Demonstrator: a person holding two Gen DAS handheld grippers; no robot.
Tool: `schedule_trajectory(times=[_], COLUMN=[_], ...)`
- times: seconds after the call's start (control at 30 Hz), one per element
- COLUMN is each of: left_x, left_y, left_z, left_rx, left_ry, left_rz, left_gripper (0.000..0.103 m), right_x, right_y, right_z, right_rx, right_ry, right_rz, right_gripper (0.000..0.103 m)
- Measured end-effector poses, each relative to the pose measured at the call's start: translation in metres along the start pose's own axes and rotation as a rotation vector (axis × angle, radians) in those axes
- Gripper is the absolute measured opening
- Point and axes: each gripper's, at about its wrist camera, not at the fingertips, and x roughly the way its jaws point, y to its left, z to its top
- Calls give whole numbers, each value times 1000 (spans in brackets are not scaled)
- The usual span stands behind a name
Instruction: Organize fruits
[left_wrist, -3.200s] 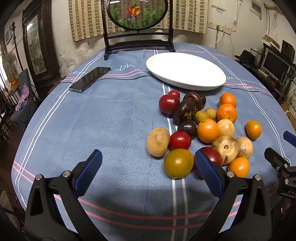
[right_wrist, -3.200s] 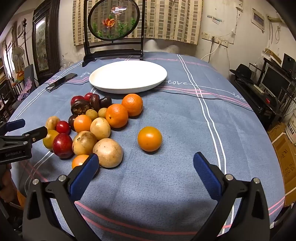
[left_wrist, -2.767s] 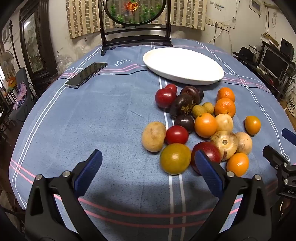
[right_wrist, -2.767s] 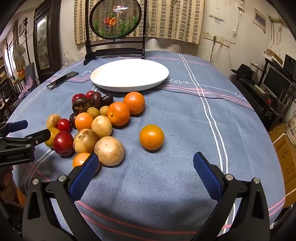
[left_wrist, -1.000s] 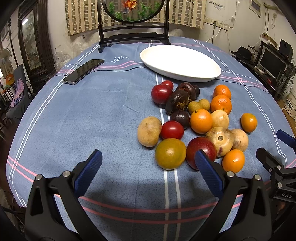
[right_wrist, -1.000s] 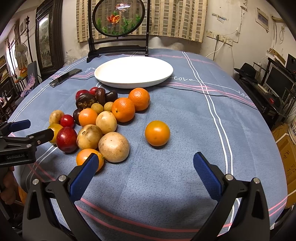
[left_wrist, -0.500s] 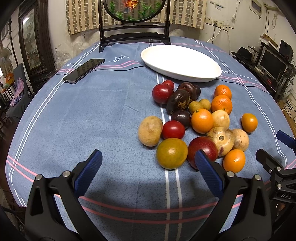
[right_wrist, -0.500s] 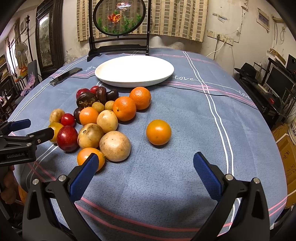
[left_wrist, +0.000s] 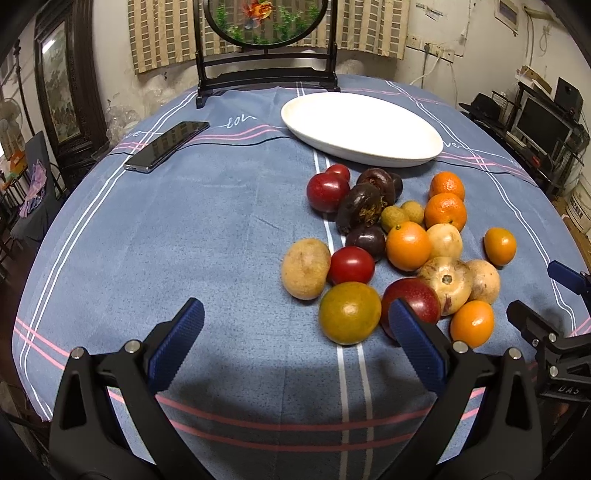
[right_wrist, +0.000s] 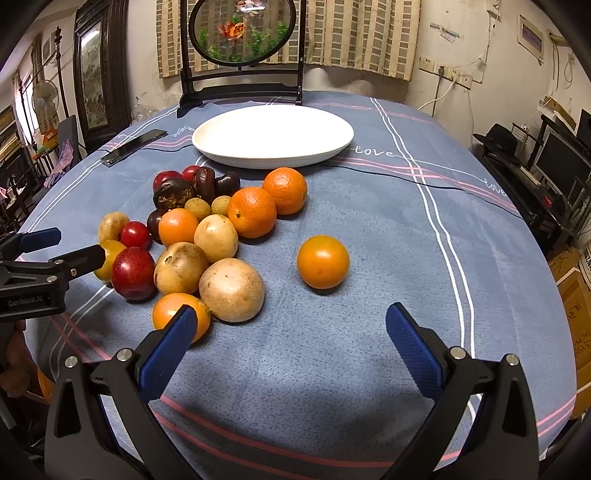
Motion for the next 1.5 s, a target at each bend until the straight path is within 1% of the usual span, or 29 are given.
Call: schedule_trajectory(times=[0.13,0.23,0.33,0.53,0.57,0.63,0.73,0.83,0.9,0.93,0.97,1.0,1.07,1.1,1.13,1.17,1.3,1.4,1.5], left_x=[2,5,5,5,5,10,16,21,24,26,27,28,29,29,29,29,27,20,13], left_y=[0,1,-2,-7,-6,-1,9,5,-3,-6,-8,-10,-13,-13,-14,-15,-16,-9,0], left_z=[-4,-9,-12,-17,-19,-22,-20,-17,-14,-13,-11,-8,-5,-4,-3,-2,-5,-8,-9], left_rx=[37,52,70,92,95,96,56,58,84,90,91,93,95,91,86,84,90,70,62], left_ry=[8,25,34,23,23,43,65,77,82,86,92,92,86,85,85,85,71,68,53], left_rz=[-2,-5,-14,-85,-86,-66,-53,-62,-68,-77,-85,-82,-91,-100,-118,-129,-121,-132,-118], left_gripper=[101,101,101,100,98,95,94,93,87,79,73,71,56,51,39,38,38,38,38], right_x=[-3,-6,-6,-8,-9,-11,-7,-5,-6,-7,-7,-7,-7,-7,-7,-6,-7,-9,-7], right_y=[1,2,1,-1,-2,-6,-9,-8,-7,-8,-9,-10,-13,-14,-15,-14,-10,-6,-2], right_z=[-2,-4,-6,-6,-6,-6,-6,-7,-8,-7,-7,-7,-7,-7,-7,-8,-8,-9,-10], right_rx=[-30,-57,-57,-50,-46,-34,-13,-15,-20,-18,-15,-10,3,6,6,5,-12,-37,-52], right_ry=[1,-13,-12,-20,-23,-31,-19,-9,-12,-14,-17,-18,-18,-18,-17,-16,-15,-16,-10], right_rz=[11,-6,7,15,17,26,33,44,43,39,36,34,29,28,27,27,31,26,28], right_gripper=[102,102,102,102,102,102,102,102,102,102,102,102,102,102,102,102,102,102,102])
